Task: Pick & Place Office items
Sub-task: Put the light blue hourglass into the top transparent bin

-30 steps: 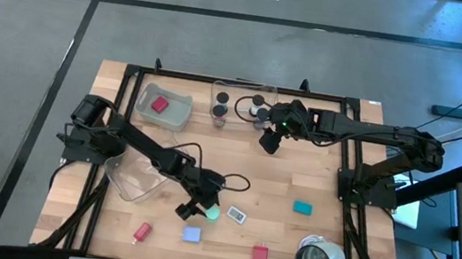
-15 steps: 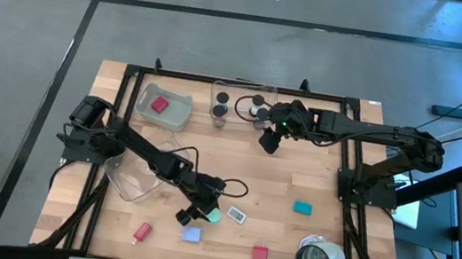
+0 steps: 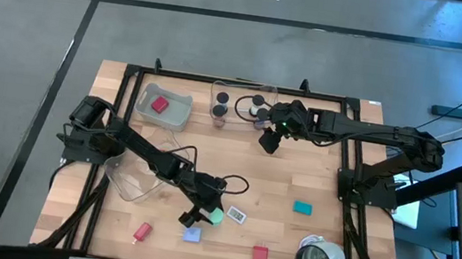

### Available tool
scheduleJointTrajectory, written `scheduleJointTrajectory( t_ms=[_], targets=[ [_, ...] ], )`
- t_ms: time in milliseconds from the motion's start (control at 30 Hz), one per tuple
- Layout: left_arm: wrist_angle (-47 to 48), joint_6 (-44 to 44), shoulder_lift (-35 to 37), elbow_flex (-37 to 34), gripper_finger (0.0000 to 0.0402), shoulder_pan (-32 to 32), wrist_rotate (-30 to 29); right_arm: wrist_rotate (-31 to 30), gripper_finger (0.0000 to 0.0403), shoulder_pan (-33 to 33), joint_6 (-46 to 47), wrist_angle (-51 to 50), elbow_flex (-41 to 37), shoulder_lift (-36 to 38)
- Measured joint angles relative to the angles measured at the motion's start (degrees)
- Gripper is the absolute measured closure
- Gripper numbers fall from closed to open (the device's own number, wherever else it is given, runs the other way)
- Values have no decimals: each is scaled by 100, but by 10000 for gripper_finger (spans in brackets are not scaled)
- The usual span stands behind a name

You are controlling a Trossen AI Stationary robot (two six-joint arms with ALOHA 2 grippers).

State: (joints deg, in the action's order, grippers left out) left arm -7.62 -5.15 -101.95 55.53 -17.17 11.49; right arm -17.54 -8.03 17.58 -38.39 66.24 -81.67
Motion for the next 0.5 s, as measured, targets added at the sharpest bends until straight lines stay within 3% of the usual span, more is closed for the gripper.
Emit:
scheduleJointTrajectory(
  t_ms=[500],
  targets=[
    [-252, -449, 7, 0, 121, -48, 7, 2, 158, 0, -2, 0, 0, 0]
  ],
)
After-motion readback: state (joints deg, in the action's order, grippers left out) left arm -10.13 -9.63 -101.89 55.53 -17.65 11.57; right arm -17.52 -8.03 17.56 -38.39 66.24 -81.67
